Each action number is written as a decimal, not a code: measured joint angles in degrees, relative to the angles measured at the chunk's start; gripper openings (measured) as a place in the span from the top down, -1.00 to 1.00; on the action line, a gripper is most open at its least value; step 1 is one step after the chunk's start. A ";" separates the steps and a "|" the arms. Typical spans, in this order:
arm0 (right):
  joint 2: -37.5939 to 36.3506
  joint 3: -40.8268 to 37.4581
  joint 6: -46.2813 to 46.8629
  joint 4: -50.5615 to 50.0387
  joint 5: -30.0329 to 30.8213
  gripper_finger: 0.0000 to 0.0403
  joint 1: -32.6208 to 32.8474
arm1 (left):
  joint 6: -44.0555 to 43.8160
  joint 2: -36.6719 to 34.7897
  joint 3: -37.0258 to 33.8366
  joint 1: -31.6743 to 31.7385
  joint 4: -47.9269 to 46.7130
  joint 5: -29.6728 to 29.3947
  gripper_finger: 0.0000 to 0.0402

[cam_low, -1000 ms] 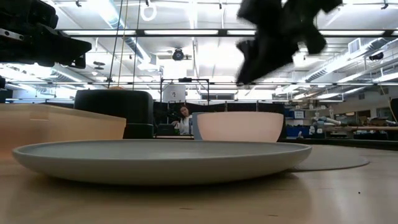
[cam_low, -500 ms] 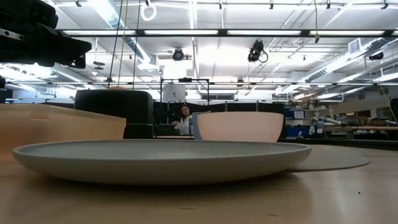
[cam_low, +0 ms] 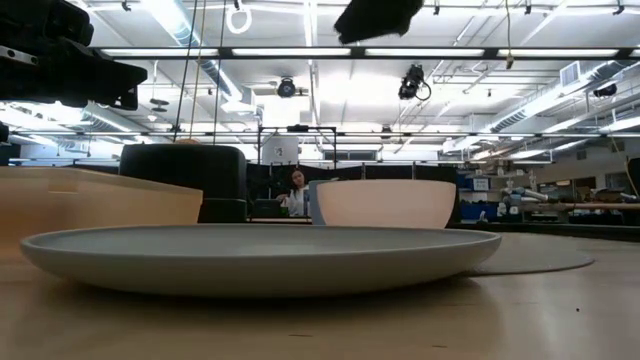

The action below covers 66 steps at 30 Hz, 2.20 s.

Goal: Arrange a breakfast setting
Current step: Put the blue cup next to the table mat

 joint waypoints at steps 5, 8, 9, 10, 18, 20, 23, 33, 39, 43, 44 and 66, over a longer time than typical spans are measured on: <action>4.04 0.09 -3.94 7.01 -7.50 -0.30 -8.72 | -0.01 0.12 0.00 0.01 0.03 0.00 0.95; 8.55 2.08 -6.72 8.57 -10.40 -0.40 -13.71 | -0.01 0.22 0.00 -0.01 0.05 0.02 0.95; 10.12 3.23 -7.38 8.54 -10.92 -0.41 -15.49 | -0.01 0.20 0.00 0.01 0.11 0.04 0.95; 11.59 4.39 -7.91 8.14 -11.67 -0.42 -17.34 | -0.01 0.17 0.02 0.01 0.09 0.04 0.95; 21.83 13.27 -15.01 6.10 -16.06 -0.34 -29.10 | -0.01 0.20 0.01 -0.01 0.11 0.04 0.95; 23.59 14.50 -16.58 6.02 -17.74 -0.30 -31.56 | -0.01 0.20 0.01 0.00 0.13 0.04 0.95; 26.10 15.14 -17.57 4.97 -20.86 -0.25 -34.61 | -0.01 0.20 0.00 0.01 0.13 0.03 0.95; 30.84 15.15 -20.00 3.71 -28.33 -0.08 -39.38 | -0.01 0.20 0.01 0.00 0.17 0.02 0.95; 31.55 15.18 -21.49 4.06 -29.22 0.07 -39.94 | -0.01 0.20 0.00 -0.01 0.22 -0.02 0.95; 31.55 15.15 -22.01 3.67 -30.90 0.20 -40.11 | -0.01 0.20 0.01 0.00 0.22 -0.02 0.95; 31.55 15.15 -22.05 3.64 -31.24 0.24 -40.11 | -0.01 0.20 0.01 0.01 0.21 -0.02 0.95; 31.20 15.08 -21.93 2.34 -30.48 0.93 -39.92 | -0.01 0.20 0.00 -0.01 0.22 0.00 0.95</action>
